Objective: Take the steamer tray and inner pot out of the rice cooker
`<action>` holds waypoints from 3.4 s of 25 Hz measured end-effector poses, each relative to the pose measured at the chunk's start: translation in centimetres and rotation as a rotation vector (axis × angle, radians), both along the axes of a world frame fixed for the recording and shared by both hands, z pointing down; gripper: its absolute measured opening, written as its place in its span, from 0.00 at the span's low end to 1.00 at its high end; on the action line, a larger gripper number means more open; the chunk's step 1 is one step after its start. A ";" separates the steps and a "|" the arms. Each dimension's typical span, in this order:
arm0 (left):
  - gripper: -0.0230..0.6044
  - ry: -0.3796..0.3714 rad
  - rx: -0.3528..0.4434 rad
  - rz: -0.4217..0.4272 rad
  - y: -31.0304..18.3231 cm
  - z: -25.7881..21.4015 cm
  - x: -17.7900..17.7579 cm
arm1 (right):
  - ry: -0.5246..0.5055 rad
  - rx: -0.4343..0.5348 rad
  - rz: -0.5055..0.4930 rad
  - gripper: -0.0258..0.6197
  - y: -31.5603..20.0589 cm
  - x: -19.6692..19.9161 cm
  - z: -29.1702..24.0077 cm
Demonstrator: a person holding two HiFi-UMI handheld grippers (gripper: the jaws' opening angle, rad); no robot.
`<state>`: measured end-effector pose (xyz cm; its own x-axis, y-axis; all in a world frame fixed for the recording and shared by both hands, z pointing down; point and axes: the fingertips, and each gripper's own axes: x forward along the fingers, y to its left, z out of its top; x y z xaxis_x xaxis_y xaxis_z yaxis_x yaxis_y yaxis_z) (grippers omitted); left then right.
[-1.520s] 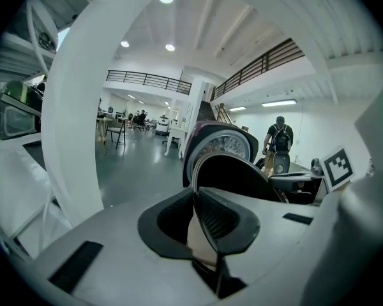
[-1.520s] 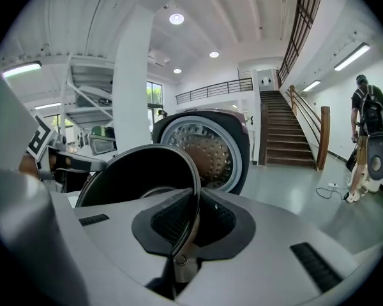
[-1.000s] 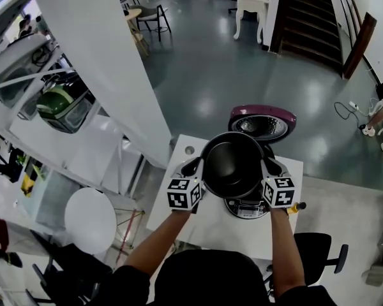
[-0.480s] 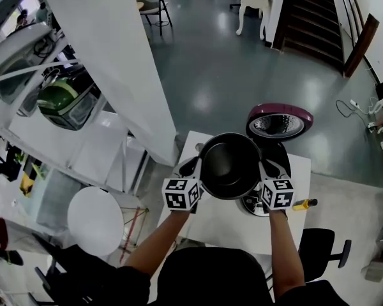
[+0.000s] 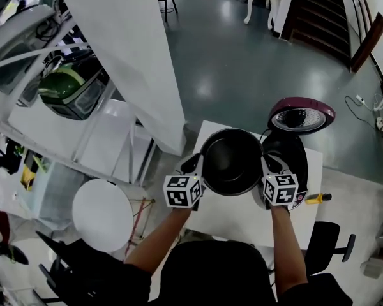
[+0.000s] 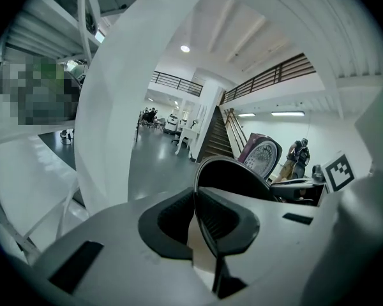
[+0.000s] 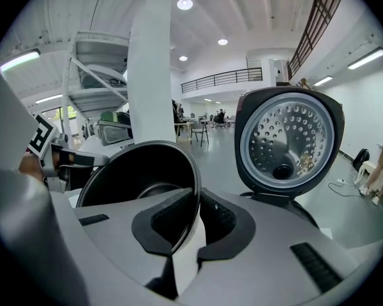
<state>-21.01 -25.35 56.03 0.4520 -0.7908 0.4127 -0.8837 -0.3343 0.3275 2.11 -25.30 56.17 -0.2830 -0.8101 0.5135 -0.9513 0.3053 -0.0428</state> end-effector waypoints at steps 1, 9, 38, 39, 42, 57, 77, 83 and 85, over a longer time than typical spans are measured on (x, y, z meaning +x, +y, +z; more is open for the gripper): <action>0.07 -0.001 -0.005 -0.001 0.0 0.4 -0.6 | 0.005 -0.005 0.000 0.09 -0.1 -0.6 0.3; 0.07 -0.019 -0.058 0.002 -0.1 4.0 -4.2 | 0.041 -0.079 -0.014 0.09 0.0 -4.3 4.3; 0.07 -0.038 -0.259 0.080 -0.3 14.3 -5.3 | 0.116 -0.292 0.058 0.09 1.0 -5.4 14.9; 0.07 -0.036 -0.264 0.083 -0.4 14.4 -5.3 | 0.115 -0.298 0.062 0.09 1.0 -5.3 15.1; 0.06 -0.030 -0.283 0.085 -0.5 15.1 -5.4 | 0.118 -0.319 0.063 0.08 0.9 -5.4 15.8; 0.07 -0.040 -0.331 0.089 -0.9 18.2 -5.1 | 0.134 -0.345 0.079 0.08 0.6 -5.2 17.8; 0.08 -0.057 -0.262 0.088 0.0 18.6 -5.7 | 0.064 -0.245 0.030 0.09 1.1 -6.4 16.3; 0.08 -0.001 -0.179 0.098 -0.2 14.6 -5.6 | 0.004 -0.173 0.032 0.09 1.8 -7.2 12.7; 0.07 0.018 -0.137 0.137 0.6 12.8 -4.6 | -0.019 -0.141 0.016 0.09 2.8 -7.3 11.1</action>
